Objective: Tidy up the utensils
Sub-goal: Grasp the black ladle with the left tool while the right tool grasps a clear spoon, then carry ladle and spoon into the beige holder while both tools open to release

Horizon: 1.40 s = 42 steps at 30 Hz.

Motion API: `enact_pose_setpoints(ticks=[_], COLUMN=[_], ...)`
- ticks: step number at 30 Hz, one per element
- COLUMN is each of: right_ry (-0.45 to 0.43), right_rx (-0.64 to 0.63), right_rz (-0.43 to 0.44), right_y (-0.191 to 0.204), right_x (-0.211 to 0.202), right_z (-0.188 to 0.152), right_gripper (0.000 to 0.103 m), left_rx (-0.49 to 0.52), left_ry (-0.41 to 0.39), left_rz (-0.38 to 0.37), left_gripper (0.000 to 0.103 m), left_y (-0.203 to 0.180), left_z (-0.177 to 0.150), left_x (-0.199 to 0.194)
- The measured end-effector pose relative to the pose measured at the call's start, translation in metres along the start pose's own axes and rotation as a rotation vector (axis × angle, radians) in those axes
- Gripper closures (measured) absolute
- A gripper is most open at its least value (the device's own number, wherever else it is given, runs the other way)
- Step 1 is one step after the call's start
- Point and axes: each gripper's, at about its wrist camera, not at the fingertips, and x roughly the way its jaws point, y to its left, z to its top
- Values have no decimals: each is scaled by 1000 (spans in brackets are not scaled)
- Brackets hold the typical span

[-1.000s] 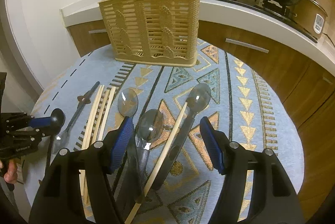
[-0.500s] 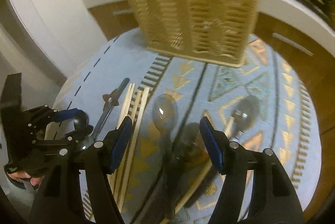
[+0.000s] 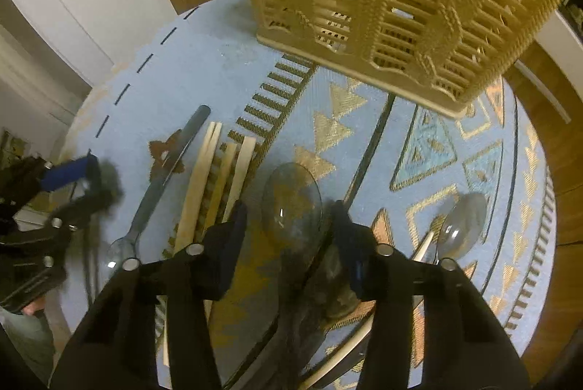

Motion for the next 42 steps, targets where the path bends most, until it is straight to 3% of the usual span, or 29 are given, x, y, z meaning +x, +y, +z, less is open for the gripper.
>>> enact_pose_setpoints(ticks=[1, 6, 9, 13, 20, 24, 27, 32, 36, 42], right_ry=[0, -15, -92, -249, -606, -795, -917, -1068, -1117, -1115], right_rx=[-8, -38, -34, -23, 42, 92, 138, 189, 222, 183], right_rz=[-19, -17, 21, 81, 123, 90, 41, -63, -132, -228], right_y=[3, 13, 13, 8, -18, -42, -58, -75, -94, -96], right_x=[1, 5, -14, -56, -150, -192, -206, -205, -195, -161], right_z=[1, 4, -2, -8, 11, 22, 36, 51, 63, 74], right_gripper=[73, 73, 73, 73, 73, 73, 73, 73, 73, 73], left_rx=[1, 0, -1, 3, 27, 47, 66, 114, 136, 131], left_ry=[-11, -84, -153, -278, -556, -687, -741, -821, -840, -840], left_rz=[-2, -3, 11, 24, 92, 153, 191, 214, 239, 272], left_gripper=[68, 68, 68, 68, 68, 68, 68, 67, 67, 67], left_y=[0, 2, 3, 3, -14, -36, -49, -64, -67, -59], left_z=[2, 14, 24, 45, 109, 154, 177, 200, 211, 219], left_x=[-2, -13, -26, -54, -105, -111, -103, -76, -53, -21])
